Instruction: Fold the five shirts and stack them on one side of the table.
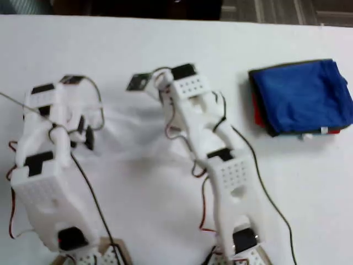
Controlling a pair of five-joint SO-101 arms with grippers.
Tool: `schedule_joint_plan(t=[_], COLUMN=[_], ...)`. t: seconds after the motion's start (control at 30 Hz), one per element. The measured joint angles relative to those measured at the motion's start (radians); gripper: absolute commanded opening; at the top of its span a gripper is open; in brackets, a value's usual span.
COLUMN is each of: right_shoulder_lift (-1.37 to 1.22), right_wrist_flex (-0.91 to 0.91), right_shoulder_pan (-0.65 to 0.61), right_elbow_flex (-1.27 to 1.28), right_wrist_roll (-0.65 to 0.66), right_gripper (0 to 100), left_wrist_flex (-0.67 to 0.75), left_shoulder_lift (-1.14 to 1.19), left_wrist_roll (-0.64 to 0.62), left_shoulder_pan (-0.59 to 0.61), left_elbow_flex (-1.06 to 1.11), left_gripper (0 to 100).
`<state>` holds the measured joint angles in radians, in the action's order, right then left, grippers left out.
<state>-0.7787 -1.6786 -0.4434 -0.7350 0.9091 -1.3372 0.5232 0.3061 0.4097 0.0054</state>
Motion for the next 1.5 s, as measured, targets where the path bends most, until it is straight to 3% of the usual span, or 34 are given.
schedule_joint_plan(t=[0.33,0.4,0.43,0.67,0.9,1.1,1.3,1.5], right_shoulder_lift=[0.032,0.081,0.115,0.422,0.629,0.621,0.497,0.483], right_wrist_flex=[-0.052,-0.066,-0.066,-0.06,0.316,0.582,0.669,0.582], right_shoulder_pan=[0.068,0.069,0.066,0.048,-0.048,-0.123,-0.167,-0.216], right_elbow_flex=[-0.138,-0.135,-0.114,0.299,0.852,0.965,0.967,0.971], right_wrist_roll=[-0.198,-0.21,-0.213,-0.219,-0.301,-0.431,-0.442,-0.442], right_gripper=[15.1,7.7,1.4,2.1,2.1,2.1,2.1,2.1], left_wrist_flex=[0.0,0.0,0.0,0.0,0.0,0.0,0.0,0.0], left_shoulder_lift=[0.0,0.0,0.0,0.0,0.0,0.0,0.0,0.0], left_wrist_roll=[0.0,0.0,0.0,0.0,0.0,0.0,0.0,0.0], left_shoulder_pan=[0.0,0.0,0.0,0.0,0.0,0.0,0.0,0.0], left_elbow_flex=[0.0,0.0,0.0,0.0,0.0,0.0,0.0,0.0], left_gripper=[19,19,19,19,19,19,19,19])
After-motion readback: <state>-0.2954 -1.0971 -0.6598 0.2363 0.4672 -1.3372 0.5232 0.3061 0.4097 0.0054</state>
